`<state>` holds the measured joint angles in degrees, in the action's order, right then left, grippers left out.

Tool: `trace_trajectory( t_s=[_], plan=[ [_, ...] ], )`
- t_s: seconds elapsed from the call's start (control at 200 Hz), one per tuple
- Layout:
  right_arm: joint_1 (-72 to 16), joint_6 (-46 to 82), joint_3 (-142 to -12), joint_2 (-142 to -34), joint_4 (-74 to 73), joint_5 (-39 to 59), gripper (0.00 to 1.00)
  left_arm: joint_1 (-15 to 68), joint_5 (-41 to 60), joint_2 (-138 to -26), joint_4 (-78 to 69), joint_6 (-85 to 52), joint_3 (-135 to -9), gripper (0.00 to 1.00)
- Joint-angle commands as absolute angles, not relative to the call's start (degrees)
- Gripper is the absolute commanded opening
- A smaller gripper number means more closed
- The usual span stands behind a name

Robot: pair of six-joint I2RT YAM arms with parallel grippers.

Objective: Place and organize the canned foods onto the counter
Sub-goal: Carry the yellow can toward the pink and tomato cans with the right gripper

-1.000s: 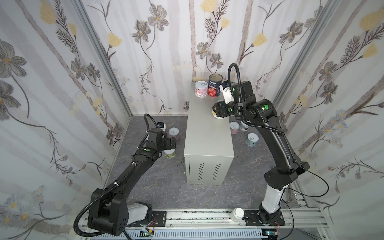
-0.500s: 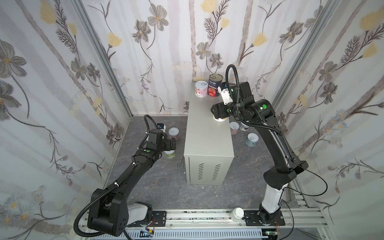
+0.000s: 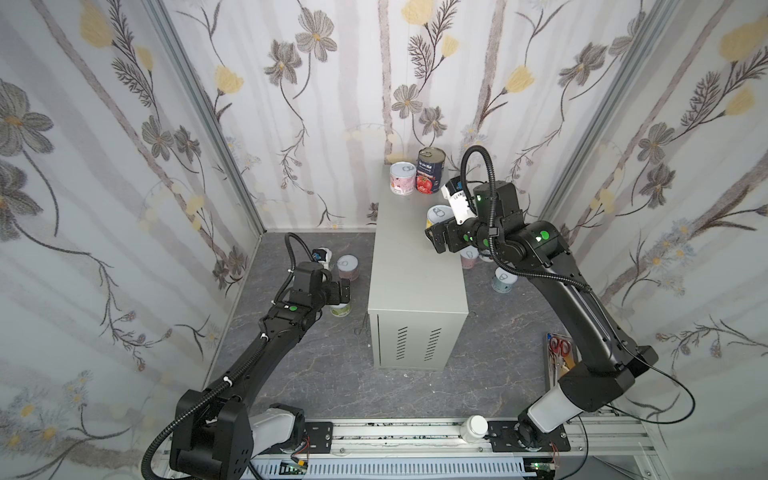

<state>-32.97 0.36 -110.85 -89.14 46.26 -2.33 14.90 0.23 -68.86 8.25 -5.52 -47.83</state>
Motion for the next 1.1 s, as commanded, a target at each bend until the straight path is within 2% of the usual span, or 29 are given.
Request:
trace_trajectory(
  t_s=[0.0,0.135,0.405,0.475,1.094],
  plan=[
    [-32.8,-0.9,-103.7,-84.1,35.5,-2.5,0.97,14.9,0.5,-68.4,6.3,-4.9,-47.7,1.0],
    [-32.9,0.1,-94.5,-78.4,28.8,-0.6,0.94,14.9,1.2,-68.6,5.9,-5.1,-47.5,1.0],
    [-32.7,2.6,-84.3,-74.1,20.3,0.6,0.89,14.8,1.2,-67.6,5.9,-5.3,-46.5,1.0],
    [-32.7,2.6,-83.8,-74.3,19.4,0.0,0.85,14.8,0.9,-67.3,6.1,-5.2,-46.4,1.0],
    [-30.2,2.4,-84.7,-80.7,11.5,1.9,0.74,14.9,-0.1,-66.8,7.4,-5.7,-45.3,1.0]
  ],
)
